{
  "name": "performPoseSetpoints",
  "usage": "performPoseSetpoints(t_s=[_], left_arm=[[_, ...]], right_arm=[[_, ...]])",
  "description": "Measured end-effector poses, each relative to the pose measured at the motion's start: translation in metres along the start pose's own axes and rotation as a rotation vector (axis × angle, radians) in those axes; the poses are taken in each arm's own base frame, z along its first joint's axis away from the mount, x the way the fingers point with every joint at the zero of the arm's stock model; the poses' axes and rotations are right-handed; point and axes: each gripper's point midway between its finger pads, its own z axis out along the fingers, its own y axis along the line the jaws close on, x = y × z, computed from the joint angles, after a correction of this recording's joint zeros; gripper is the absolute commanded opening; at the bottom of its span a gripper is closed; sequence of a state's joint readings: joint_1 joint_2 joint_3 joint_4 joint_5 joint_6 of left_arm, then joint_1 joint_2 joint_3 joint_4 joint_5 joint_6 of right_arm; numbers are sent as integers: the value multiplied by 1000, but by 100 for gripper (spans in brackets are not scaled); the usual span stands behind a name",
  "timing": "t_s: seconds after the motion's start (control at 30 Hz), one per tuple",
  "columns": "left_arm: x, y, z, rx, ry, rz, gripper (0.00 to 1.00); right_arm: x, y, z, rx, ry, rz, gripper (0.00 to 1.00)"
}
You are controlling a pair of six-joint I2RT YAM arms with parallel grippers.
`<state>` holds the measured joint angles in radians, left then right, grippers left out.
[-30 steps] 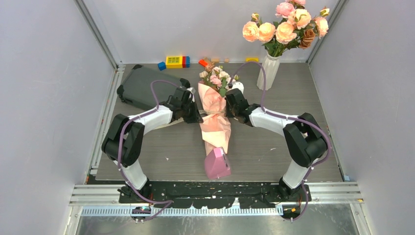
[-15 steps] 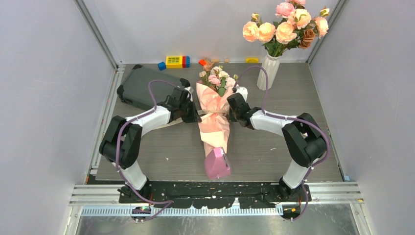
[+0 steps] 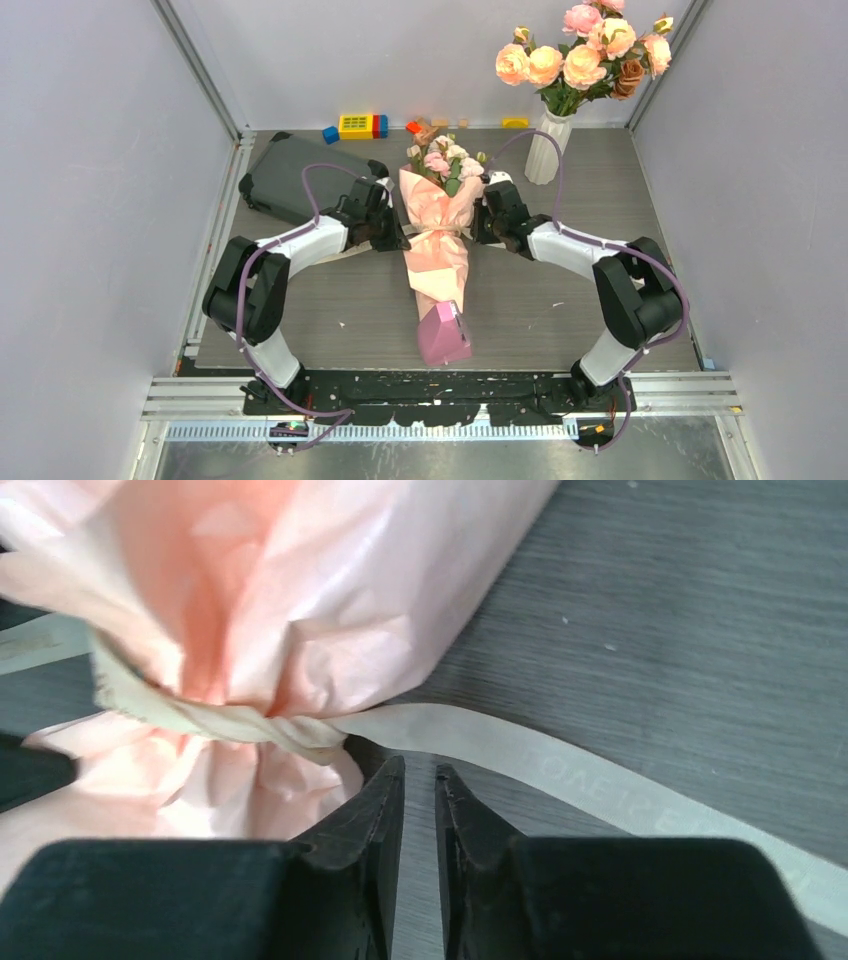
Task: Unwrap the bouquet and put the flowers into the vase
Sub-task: Untie the ribbon from the wrapping paper.
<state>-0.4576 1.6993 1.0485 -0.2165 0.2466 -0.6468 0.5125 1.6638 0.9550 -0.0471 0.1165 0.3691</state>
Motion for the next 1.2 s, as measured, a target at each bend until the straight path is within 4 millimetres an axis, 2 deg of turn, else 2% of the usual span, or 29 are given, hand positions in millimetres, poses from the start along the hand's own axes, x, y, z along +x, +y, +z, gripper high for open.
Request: performPoseSetpoints(t_s=[0.23, 0.53, 0.73, 1.1, 1.2], left_arm=[[0, 0, 0, 1, 2, -2, 0], [0, 0, 0, 4, 4, -2, 0], [0, 0, 0, 4, 4, -3, 0], [0, 1, -1, 4, 4, -5, 0], [0, 1, -1, 3, 4, -6, 0]], right_arm=[[-12, 29, -11, -194, 13, -42, 38], [-34, 60, -15, -332, -2, -64, 40], [-36, 64, -5, -344, 9, -76, 39], [-25, 63, 8, -347, 49, -94, 39], [-24, 64, 7, -352, 51, -95, 33]])
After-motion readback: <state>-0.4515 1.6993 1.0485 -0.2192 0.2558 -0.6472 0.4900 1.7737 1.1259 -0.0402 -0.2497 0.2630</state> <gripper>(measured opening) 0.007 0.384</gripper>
